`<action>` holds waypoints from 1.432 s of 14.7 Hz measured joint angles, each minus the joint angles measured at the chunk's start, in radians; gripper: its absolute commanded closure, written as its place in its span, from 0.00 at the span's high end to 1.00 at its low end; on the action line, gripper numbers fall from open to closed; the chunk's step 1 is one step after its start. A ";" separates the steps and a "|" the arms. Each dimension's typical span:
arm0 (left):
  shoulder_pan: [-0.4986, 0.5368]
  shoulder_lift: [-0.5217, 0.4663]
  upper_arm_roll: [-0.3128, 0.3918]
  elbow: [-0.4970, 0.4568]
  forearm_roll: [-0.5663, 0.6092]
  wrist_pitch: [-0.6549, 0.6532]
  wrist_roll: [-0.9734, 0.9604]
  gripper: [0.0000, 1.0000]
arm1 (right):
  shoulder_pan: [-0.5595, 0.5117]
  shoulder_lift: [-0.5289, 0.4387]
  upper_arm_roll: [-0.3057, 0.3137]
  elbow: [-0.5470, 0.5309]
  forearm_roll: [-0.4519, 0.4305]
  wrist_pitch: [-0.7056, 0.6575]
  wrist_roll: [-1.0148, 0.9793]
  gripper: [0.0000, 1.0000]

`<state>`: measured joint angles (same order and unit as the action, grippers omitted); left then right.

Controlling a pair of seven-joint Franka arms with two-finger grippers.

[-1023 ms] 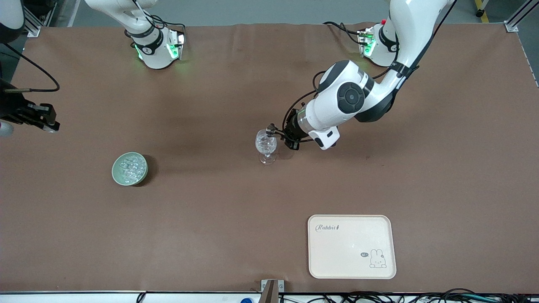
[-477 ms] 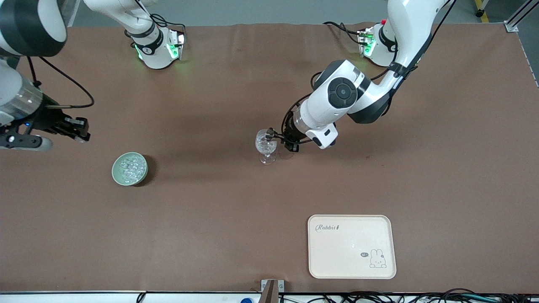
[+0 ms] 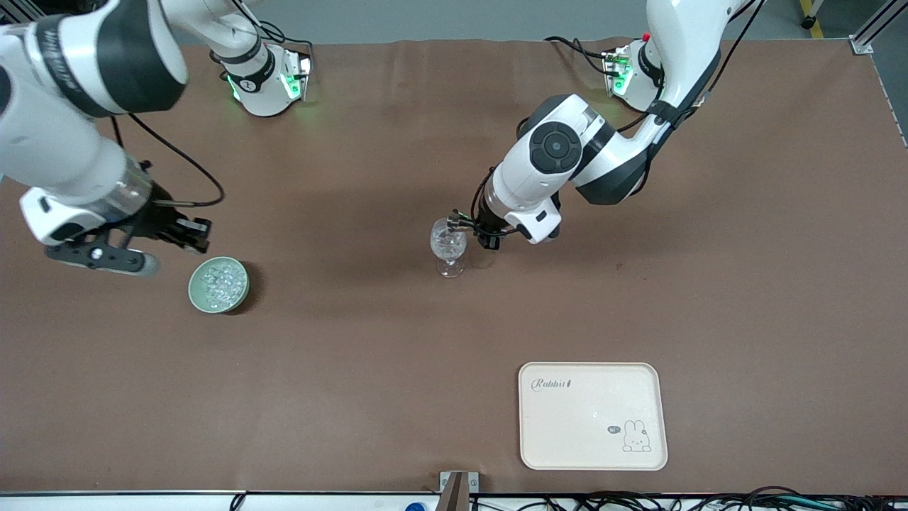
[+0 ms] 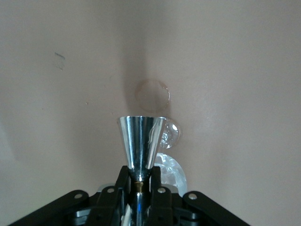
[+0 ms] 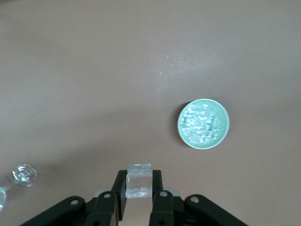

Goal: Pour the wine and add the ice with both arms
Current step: 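Hold the jigger tilted while the right gripper carries ice toward the glass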

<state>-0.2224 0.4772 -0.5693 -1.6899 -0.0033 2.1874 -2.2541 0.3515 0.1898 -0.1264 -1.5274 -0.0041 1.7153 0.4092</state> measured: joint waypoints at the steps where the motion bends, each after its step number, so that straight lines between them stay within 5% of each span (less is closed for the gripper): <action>1: -0.001 0.001 0.000 0.003 0.005 -0.007 0.000 0.00 | 0.015 0.020 0.000 0.022 0.001 0.000 0.017 0.12; 21: -0.056 0.061 0.005 0.125 0.154 -0.151 -0.142 0.00 | 0.046 0.073 -0.002 0.079 0.056 0.000 0.045 0.13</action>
<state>-0.2786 0.5384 -0.5642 -1.5645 0.1505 2.0369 -2.3964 0.3973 0.2625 -0.1281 -1.4486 0.0524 1.7154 0.4544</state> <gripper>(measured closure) 0.789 0.749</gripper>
